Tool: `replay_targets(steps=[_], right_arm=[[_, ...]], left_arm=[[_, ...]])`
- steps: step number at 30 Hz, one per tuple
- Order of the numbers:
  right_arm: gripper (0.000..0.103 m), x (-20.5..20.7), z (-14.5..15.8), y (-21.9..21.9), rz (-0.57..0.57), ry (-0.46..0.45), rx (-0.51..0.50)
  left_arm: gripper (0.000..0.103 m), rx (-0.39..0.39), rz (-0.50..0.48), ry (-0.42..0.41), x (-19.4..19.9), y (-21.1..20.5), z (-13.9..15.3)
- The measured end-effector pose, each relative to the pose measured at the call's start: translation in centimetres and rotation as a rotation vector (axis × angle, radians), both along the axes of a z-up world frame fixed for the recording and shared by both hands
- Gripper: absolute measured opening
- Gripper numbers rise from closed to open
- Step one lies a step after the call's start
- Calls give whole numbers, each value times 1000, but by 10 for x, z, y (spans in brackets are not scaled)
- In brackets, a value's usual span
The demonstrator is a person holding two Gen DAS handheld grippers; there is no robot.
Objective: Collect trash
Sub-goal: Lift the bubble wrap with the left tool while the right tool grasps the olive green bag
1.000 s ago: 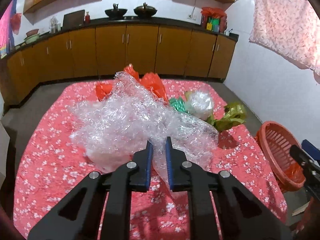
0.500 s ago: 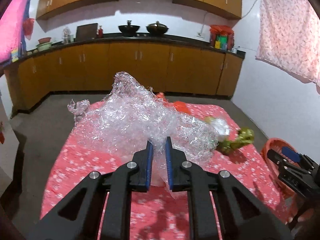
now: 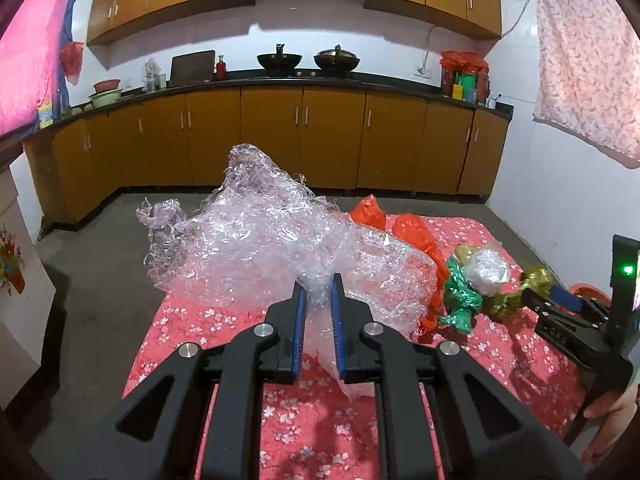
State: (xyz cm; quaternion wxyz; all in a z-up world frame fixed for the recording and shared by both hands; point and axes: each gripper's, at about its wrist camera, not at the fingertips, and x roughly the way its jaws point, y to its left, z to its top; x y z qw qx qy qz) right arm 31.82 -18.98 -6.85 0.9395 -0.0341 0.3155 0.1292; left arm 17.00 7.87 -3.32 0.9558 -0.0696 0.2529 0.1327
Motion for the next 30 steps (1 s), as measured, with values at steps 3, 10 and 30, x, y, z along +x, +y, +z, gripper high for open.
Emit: replay_targets(steps=[3, 10, 30], right_arm=[[21, 1, -2, 2, 9, -4, -13], [3, -2, -2, -6, 7, 3, 17], [40, -32, -8, -43, 0, 53, 37]], left_arm=[[12, 0, -1, 1, 0, 0, 0], [12, -4, -4, 14, -2, -1, -2], [12, -12, -59, 29, -2, -16, -8]])
